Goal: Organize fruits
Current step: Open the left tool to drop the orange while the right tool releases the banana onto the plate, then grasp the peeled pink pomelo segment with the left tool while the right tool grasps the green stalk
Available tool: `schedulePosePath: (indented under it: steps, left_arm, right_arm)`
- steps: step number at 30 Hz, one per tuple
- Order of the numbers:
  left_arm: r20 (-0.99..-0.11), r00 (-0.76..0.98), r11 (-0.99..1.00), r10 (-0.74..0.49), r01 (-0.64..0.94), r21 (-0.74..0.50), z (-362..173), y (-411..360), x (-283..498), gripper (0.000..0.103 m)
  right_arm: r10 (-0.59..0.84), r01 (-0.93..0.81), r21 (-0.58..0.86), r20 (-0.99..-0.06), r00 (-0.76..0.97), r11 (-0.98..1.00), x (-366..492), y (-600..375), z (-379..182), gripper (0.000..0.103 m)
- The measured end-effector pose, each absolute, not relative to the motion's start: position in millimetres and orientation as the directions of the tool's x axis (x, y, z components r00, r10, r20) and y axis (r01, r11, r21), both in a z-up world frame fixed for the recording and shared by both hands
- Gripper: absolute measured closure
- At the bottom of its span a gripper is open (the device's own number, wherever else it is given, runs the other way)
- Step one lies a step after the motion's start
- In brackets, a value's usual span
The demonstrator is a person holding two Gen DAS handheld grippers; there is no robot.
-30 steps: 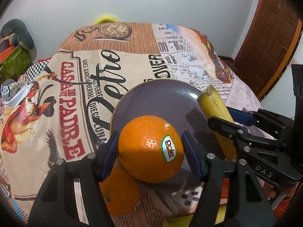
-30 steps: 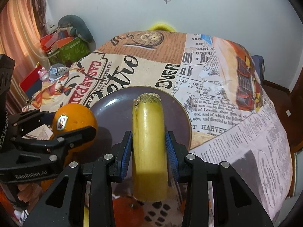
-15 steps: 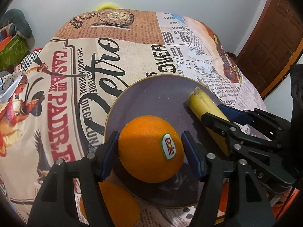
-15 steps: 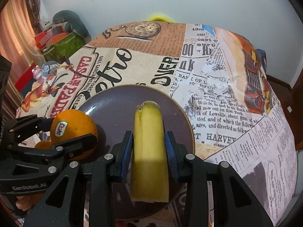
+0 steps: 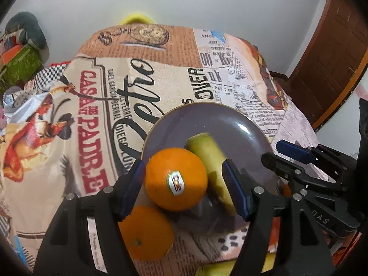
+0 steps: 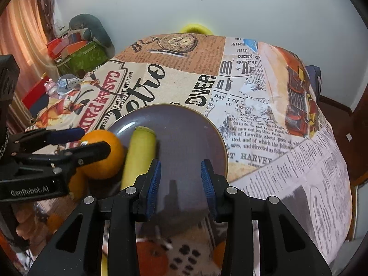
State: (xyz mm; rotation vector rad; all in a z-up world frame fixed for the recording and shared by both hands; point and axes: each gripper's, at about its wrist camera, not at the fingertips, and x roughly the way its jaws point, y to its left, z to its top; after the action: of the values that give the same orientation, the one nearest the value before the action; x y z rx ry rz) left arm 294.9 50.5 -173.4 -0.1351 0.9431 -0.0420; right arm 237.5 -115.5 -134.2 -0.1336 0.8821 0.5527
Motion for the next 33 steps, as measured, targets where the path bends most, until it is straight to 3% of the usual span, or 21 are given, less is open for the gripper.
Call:
schedulePosePath:
  steps: [9,19,25,33]
  left_arm:
    - [-0.796,0.601,0.994,-0.073,-0.022,-0.108,-149,46,253,0.034]
    - [-0.815,0.576,0.991,-0.067,-0.059,-0.124,-147,43,206,0.032]
    - [-0.829,0.555,0.992,-0.071,-0.048,-0.117,-154,30,179,0.021]
    - [-0.866,0.48,0.987,-0.139,-0.006,-0.162,-182,1,162,0.02]
  right_arm:
    - [0.415,-0.508,0.107,-0.73,0.543,0.855,197,-129,-106,0.063]
    - [0.42,-0.516,0.095,-0.712,0.562,0.851,153,-137,-89,0.046]
    - [0.419,-0.524,0.088,-0.717,0.557,0.847,131,-140,-91,0.046]
    - [0.41,-0.525,0.09,-0.739,0.534,0.847,116,-148,-103,0.046]
